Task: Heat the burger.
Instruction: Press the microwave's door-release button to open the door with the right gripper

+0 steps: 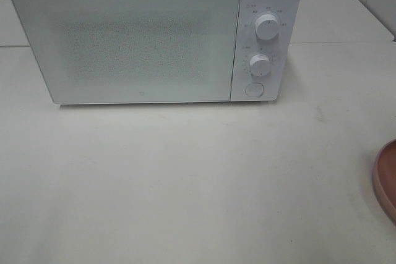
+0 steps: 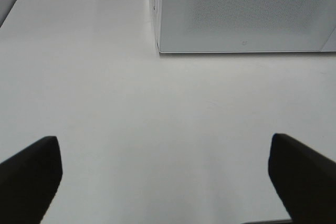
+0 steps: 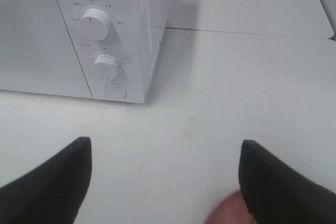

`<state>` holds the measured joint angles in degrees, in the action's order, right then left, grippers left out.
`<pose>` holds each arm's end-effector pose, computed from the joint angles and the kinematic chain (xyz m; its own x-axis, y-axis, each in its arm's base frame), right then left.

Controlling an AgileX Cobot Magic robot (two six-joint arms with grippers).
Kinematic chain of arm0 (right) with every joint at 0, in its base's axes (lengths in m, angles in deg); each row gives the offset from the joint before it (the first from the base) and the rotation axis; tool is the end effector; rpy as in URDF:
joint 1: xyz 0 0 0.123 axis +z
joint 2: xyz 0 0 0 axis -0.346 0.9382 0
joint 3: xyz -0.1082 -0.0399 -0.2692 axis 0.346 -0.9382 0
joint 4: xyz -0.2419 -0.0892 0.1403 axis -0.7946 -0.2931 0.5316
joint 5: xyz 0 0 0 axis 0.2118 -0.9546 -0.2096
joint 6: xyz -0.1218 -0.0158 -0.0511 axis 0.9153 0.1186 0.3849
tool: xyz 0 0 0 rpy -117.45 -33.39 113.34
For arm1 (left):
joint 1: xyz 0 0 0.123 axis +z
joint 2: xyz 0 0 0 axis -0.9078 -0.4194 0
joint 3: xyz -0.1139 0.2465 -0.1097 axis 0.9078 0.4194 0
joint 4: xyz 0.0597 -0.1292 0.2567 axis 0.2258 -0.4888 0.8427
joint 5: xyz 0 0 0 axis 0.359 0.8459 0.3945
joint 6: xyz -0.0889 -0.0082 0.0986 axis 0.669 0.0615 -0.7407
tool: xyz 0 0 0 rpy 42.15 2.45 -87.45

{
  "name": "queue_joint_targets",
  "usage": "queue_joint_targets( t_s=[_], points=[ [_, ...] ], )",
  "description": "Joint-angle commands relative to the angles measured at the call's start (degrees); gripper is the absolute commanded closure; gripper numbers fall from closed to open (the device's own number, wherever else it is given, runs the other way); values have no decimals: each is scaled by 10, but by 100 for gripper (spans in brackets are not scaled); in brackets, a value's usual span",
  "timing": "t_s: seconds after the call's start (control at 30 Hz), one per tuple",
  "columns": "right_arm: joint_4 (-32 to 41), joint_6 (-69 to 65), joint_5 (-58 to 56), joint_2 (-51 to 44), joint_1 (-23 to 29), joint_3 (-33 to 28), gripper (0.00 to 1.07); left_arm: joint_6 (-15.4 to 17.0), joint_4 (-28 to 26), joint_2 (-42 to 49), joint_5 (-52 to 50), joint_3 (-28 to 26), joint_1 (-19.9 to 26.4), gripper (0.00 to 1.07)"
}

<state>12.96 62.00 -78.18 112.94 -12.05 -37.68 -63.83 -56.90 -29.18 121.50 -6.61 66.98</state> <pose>0.2093 0.0289 0.2825 -0.4220 -0.0034 -0.9066 -0.1106 0.9927 0.0477 0.0576 -0.0181 0.2832 -0.4433 0.0115 -0.8963 0.1147 0.9924 -0.0439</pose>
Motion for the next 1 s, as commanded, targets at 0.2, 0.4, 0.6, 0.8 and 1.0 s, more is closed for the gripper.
queue_joint_targets(
  t_s=[0.2,0.4,0.6,0.8,1.0],
  points=[
    [-1,0,61,53,-1,3,32,1,-1,8,-5,-1,2,6],
    [-1,0,176,85,-1,-25,32,1,-1,8,-5,-1,2,6],
    [-1,1,303,106,-1,-84,32,1,-1,8,-5,-1,2,6],
    [-6,3,398,107,-1,-138,32,1,-1,8,-5,-1,2,6],
    [-5,6,480,112,-1,-167,32,1,-1,8,-5,-1,2,6]
  ],
)
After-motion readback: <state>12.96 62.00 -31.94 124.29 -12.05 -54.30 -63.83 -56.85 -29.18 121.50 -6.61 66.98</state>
